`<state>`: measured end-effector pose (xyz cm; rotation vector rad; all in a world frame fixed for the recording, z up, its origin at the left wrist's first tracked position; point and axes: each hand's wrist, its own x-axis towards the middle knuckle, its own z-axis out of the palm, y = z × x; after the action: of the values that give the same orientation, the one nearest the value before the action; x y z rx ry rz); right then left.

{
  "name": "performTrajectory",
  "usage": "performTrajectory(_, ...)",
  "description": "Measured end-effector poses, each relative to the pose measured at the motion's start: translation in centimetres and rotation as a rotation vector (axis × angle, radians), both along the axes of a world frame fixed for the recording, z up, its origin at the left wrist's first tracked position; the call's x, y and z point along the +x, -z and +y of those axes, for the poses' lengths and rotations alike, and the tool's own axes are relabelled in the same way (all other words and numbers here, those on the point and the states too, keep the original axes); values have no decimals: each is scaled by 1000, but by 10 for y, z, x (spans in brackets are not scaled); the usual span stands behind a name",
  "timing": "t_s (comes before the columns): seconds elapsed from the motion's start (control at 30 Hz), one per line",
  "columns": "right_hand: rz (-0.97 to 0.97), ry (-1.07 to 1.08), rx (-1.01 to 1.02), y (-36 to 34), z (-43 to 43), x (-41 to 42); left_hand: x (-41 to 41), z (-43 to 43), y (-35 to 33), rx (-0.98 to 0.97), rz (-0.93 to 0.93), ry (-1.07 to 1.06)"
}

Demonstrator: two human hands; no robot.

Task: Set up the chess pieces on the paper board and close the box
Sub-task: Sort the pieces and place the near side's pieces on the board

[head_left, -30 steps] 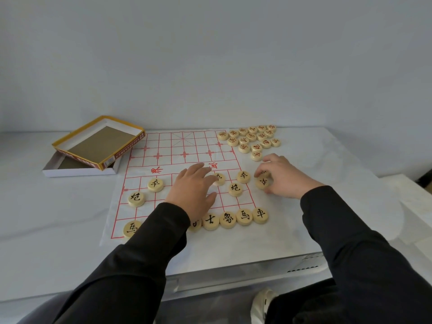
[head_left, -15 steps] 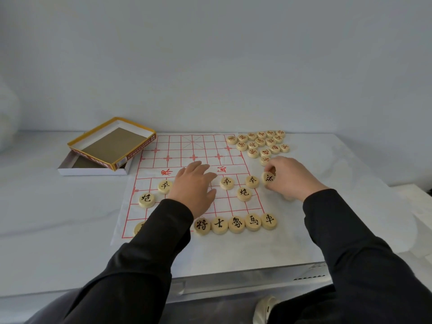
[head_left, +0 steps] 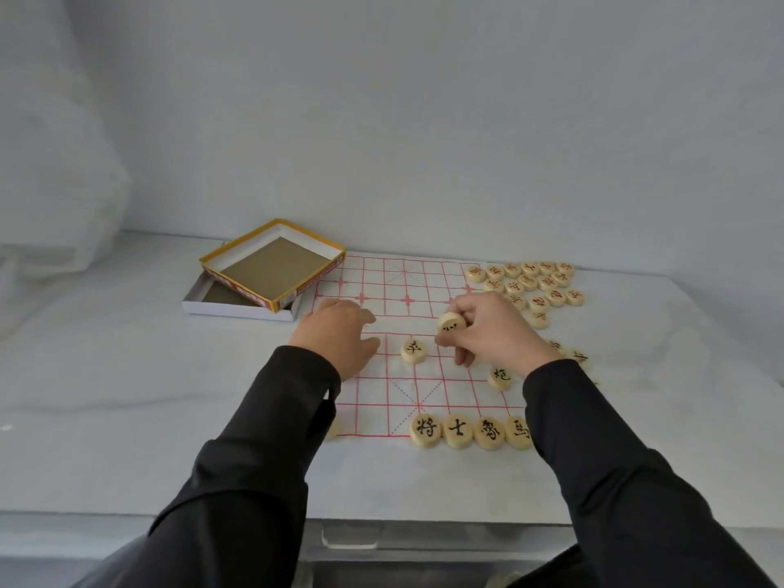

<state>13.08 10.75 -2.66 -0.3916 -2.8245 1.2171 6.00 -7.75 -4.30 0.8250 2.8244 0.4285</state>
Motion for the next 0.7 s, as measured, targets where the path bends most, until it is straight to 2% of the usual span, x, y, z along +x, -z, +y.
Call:
performTrajectory(0.1,1,-56,35,12,-21,-13,-9,-24,-3,-13,-49,-61)
performTrajectory(0.17,83,-26,39,16,-35,-22,-12,-38,-5,-6,-40,-94)
performTrajectory(0.27,215,99,-128,12,-51,-32,-14,-52,-9,-4,-39,-160)
performTrajectory(0.37,175,143,-320,12,-67,-40,-16,-67,-10,-21,-84,-193)
performTrajectory(0.53,88,157,-387,16,-82,-54,-21,-78,-8,-36,-138,-196)
performTrajectory(0.7,2,48,-155,12,-101,-77,-21,-80,-7,-146,-244,-146)
